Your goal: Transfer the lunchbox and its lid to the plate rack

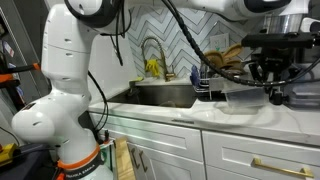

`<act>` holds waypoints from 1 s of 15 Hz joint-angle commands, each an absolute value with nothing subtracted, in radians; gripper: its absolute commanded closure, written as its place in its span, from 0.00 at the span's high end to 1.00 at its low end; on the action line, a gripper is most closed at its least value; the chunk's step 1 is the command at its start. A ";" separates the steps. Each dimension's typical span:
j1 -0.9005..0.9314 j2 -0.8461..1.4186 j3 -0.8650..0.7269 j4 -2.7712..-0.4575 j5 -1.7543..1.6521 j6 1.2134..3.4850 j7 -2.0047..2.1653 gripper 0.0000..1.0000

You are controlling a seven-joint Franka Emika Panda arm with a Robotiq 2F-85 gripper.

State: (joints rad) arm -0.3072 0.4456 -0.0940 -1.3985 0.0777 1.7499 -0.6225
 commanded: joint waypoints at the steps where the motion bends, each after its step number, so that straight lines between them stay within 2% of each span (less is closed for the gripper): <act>1: -0.283 0.378 -0.108 -1.394 -0.018 1.659 -0.604 0.02; 8: -0.276 0.251 -0.104 -1.385 0.040 1.528 -0.471 0.02; 13: -0.268 0.201 -0.082 -1.397 0.202 1.558 -0.307 0.02; 14: -0.262 0.227 -0.104 -1.362 0.157 1.537 -0.379 0.02; 15: -0.258 0.224 -0.103 -1.359 0.163 1.537 -0.369 0.09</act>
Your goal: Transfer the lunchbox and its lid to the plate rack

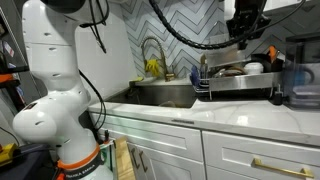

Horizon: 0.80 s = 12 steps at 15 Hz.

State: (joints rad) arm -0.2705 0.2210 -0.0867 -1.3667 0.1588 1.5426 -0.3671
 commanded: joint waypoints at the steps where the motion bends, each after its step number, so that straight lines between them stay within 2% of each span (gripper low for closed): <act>1: -0.256 0.225 -0.103 -1.358 0.162 1.537 -0.370 0.09; 11: -0.258 0.231 -0.107 -1.358 0.161 1.537 -0.374 0.09; 12: -0.258 0.231 -0.107 -1.358 0.161 1.537 -0.374 0.02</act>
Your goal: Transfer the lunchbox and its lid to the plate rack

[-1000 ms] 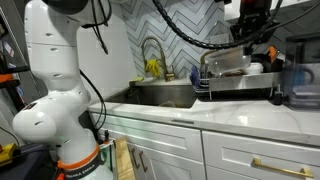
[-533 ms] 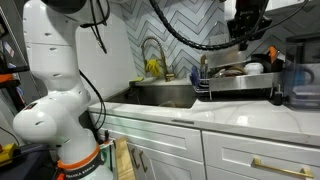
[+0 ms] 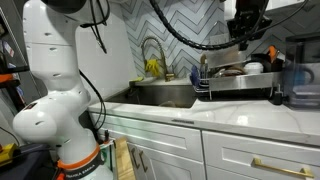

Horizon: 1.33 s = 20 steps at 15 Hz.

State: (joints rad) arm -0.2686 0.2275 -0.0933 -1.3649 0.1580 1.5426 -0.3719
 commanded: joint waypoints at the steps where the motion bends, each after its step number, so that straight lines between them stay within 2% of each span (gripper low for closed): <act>1: -0.258 0.233 -0.107 -1.355 0.166 1.532 -0.364 0.02; 11: -0.231 0.248 -0.081 -1.364 0.211 1.577 -0.058 0.02; 20: -0.155 0.232 -0.060 -1.441 0.202 1.849 0.204 0.02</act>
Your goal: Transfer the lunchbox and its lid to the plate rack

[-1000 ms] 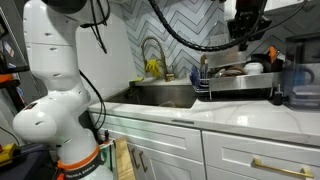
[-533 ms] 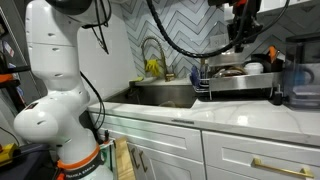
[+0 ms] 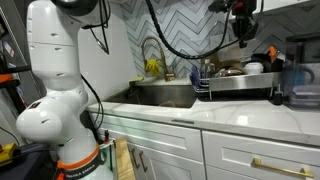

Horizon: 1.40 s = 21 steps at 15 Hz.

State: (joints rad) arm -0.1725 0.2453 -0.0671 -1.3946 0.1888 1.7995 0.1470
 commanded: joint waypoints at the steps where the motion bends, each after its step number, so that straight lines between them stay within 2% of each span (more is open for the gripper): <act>1: -0.150 0.237 -0.055 -1.445 0.207 1.846 0.209 0.02; 12: -0.045 0.252 -0.065 -1.526 0.158 2.055 0.383 0.02; 21: -0.021 0.254 -0.060 -1.563 0.152 2.095 0.407 0.02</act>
